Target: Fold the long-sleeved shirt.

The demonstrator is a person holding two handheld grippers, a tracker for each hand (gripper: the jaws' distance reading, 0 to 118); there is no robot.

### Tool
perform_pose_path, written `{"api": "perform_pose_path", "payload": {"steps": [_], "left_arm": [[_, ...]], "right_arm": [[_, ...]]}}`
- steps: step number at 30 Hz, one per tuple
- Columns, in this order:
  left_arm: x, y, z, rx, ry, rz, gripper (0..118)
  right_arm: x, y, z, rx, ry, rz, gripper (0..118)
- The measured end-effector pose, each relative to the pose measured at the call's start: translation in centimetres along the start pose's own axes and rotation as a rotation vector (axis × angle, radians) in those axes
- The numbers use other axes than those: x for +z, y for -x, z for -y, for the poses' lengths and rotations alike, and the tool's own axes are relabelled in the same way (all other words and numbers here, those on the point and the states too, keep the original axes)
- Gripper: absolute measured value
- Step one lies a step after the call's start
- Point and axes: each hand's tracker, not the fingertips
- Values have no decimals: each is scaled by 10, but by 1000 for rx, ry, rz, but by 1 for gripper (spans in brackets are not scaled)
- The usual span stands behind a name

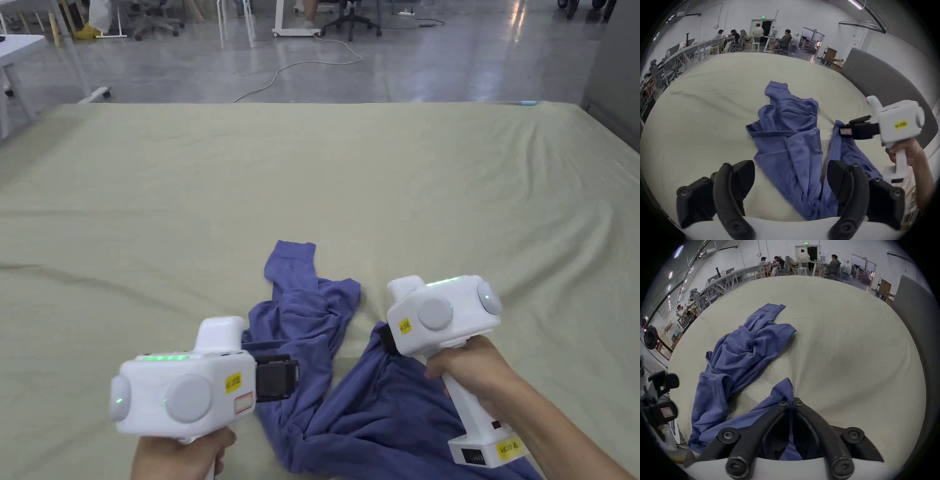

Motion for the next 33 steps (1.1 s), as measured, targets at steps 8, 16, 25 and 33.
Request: {"api": "perform_pose_path", "payload": {"steps": [8, 16, 25, 33], "left_arm": [[-70, -23, -14, -120, 98, -54, 3], [-17, -4, -47, -42, -31, -22, 3], [73, 2, -128, 77, -274, 72, 3], [163, -46, -272, 50, -449, 21, 3]], "right_arm": [[-2, -4, 1, -28, 10, -10, 0], [55, -11, -8, -32, -110, -24, 0], [186, -59, -36, -75, -370, 67, 0], [332, -120, -125, -160, -612, 199, 0]]}}
